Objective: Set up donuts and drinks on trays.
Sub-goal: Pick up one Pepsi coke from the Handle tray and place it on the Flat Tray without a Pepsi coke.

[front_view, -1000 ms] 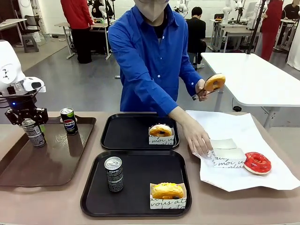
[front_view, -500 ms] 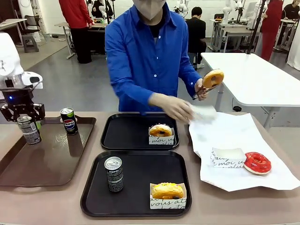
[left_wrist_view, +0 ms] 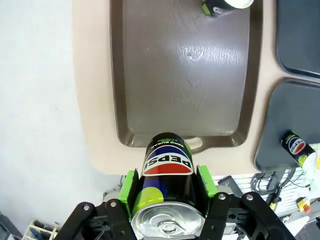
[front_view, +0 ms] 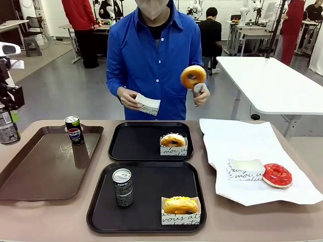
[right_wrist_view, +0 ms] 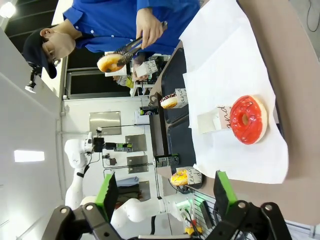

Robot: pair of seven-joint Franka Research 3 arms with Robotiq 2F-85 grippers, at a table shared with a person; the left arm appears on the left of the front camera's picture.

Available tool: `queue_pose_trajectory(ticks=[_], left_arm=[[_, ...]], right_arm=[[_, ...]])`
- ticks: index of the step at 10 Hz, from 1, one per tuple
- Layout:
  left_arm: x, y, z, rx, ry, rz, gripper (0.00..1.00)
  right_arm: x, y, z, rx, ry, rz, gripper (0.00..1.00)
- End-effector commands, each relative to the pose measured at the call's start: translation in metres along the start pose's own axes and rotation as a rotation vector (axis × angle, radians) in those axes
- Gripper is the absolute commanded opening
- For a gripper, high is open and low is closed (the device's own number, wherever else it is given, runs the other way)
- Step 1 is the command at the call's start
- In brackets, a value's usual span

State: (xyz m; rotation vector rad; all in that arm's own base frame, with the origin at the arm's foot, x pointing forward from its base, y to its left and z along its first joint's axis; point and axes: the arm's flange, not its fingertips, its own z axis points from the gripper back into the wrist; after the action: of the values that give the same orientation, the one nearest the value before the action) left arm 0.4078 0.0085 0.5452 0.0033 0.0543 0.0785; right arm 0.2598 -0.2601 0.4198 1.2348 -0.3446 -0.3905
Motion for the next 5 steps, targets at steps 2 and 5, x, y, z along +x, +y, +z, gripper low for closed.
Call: queue_pose_trajectory(ticks=[2, 5], left_arm=[[0.012, -0.001, -0.01, 0.001, 0.013, 0.004, 0.0], [0.006, -0.037, 0.008, -0.048, -0.055, -0.072, 0.59]], right_arm=[[0.002, -0.001, 0.0, 0.018, -0.005, 0.011, 1.0], [0.002, -0.001, 0.0, 0.018, -0.005, 0.011, 1.0]])
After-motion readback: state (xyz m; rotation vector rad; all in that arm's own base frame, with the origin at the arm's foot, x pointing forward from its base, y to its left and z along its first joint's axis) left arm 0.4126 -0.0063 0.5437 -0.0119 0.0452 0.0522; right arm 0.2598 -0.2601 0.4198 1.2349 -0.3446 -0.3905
